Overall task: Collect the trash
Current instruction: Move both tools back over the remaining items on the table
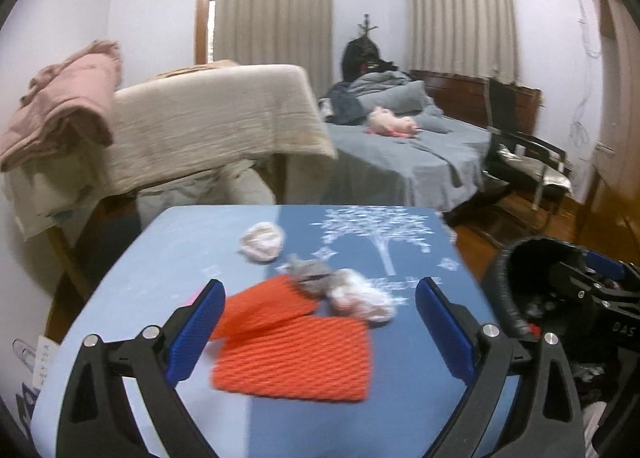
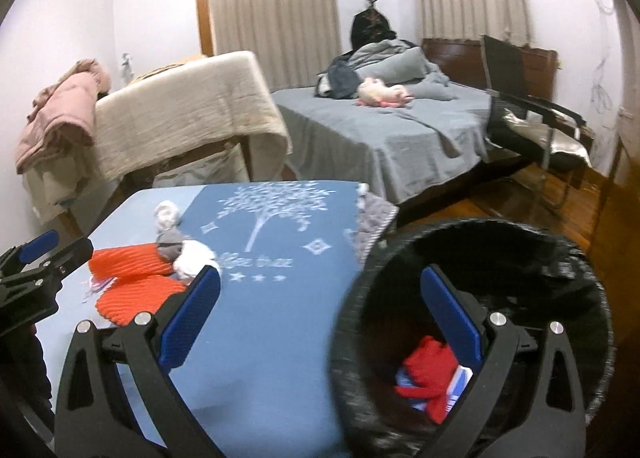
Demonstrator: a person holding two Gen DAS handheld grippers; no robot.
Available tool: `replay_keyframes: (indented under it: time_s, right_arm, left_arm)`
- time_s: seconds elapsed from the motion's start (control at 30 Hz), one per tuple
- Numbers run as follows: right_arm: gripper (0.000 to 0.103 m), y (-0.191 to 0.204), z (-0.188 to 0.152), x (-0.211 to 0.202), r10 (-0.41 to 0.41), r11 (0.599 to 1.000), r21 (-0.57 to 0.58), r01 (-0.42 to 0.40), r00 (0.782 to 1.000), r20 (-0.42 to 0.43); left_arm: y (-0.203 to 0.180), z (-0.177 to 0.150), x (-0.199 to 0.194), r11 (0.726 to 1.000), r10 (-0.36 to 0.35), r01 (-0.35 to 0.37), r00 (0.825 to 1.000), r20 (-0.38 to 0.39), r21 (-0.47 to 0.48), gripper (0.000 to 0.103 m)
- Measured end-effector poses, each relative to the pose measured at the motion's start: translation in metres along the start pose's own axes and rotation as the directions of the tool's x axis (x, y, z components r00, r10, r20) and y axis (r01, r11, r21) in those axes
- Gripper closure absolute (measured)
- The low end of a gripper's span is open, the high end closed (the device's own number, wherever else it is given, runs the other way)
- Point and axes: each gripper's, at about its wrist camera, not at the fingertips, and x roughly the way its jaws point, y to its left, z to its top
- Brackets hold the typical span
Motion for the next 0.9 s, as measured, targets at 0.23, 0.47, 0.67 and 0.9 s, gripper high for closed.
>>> replay_keyframes:
  time_s: [0.23,0.47,0.67,0.9]
  right_arm:
    - [0.005,0.043,0.004,0.033,0.05,0.998,-0.037,-0.051,0.998,-0.026]
    - [0.005,0.078,0.001,0.072,0.081,0.994,-0.069,-0.087,0.994,-0.075]
    - [0.005,0.1,-0.006,0.105,0.091,0.991,-0.082,-0.102,0.988,-0.122]
    - [0.005,0.116,-0.011,0.131,0.094,0.989,-0.1,-0.113,0.98,-0.178]
  left_arm:
    - [0.046,-0.008,0.009,0.995,0.091,-0.091,0.996,-0.006,-0.028,0.009]
    - [0.093,-0.015,0.018,0.984,0.164,-0.166,0.986,-0.029,-0.061,0.009]
    - [0.123,-0.025,0.033,0.977,0.199,-0.204,0.977,-0.075,-0.062,0.009]
    - [0.138,-0.034,0.048,0.972,0.215,-0.223,0.971,-0.107,-0.072,0.009]
